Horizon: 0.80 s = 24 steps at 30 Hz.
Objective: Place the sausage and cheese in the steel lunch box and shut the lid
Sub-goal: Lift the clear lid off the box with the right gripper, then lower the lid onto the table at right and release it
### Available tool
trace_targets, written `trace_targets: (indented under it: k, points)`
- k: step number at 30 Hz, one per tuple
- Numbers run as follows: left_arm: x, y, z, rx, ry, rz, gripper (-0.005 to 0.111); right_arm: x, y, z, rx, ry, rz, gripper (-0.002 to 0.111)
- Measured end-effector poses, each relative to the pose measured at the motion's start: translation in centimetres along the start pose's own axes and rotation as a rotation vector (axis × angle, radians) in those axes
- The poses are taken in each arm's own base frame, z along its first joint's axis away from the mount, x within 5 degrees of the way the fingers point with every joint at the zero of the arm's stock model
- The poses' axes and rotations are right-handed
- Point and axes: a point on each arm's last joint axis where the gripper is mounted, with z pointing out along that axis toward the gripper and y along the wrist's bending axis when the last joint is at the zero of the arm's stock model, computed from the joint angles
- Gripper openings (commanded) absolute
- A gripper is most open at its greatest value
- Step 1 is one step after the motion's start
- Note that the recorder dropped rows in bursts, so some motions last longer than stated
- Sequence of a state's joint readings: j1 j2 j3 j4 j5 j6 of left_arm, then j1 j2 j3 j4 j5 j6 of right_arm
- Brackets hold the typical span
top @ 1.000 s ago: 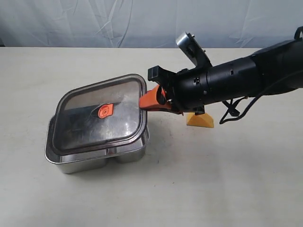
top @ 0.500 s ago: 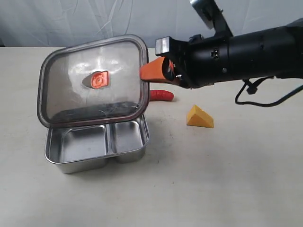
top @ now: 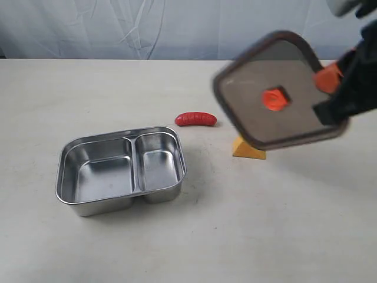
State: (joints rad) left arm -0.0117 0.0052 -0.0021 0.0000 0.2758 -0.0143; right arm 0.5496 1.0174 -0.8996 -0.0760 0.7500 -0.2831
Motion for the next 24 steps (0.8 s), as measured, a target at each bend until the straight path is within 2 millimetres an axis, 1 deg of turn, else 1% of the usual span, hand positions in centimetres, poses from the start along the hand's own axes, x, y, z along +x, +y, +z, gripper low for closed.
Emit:
trace_targets:
  k: [3, 5, 8, 15, 16, 17, 18, 21, 23, 24]
  points:
    - [0.0, 0.0, 0.0, 0.000, 0.000, 0.000, 0.000, 2.0, -1.3, -0.3, 0.136, 0.220, -0.080, -0.001]
    - [0.0, 0.0, 0.0, 0.000, 0.000, 0.000, 0.000, 2.4, -1.6, -0.4, 0.174, 0.264, -0.096, -0.001]
    - [0.0, 0.0, 0.0, 0.000, -0.002, 0.000, 0.000, 2.7, -1.3, 0.6, 0.149, 0.281, -0.081, -0.001]
    - [0.0, 0.0, 0.0, 0.000, -0.002, 0.000, 0.000, 4.3, -0.1, 5.7, 0.032, 0.488, -0.074, -0.001]
    - [0.0, 0.0, 0.0, 0.000, -0.002, 0.000, 0.000, 4.6, 0.5, 6.9, -0.023, 0.535, -0.043, -0.001]
    - [0.0, 0.0, 0.0, 0.000, -0.002, 0.000, 0.000, 4.7, 0.9, 7.5, -0.056, 0.559, -0.023, -0.001]
    - [0.0, 0.0, 0.0, 0.000, -0.002, 0.000, 0.000, 4.9, 1.6, 8.5, -0.116, 0.590, 0.028, -0.001]
    - [0.0, 0.0, 0.0, 0.000, -0.002, 0.000, 0.000, 5.3, 3.1, 10.5, -0.234, 0.647, 0.149, 0.000]
    - [0.0, 0.0, 0.0, 0.000, -0.002, 0.000, 0.000, 5.8, 3.9, 12.4, -0.287, 0.703, 0.205, 0.021]
    - [0.0, 0.0, 0.0, 0.000, -0.002, 0.000, 0.000, 6.1, 4.0, 13.0, -0.294, 0.724, 0.209, 0.040]
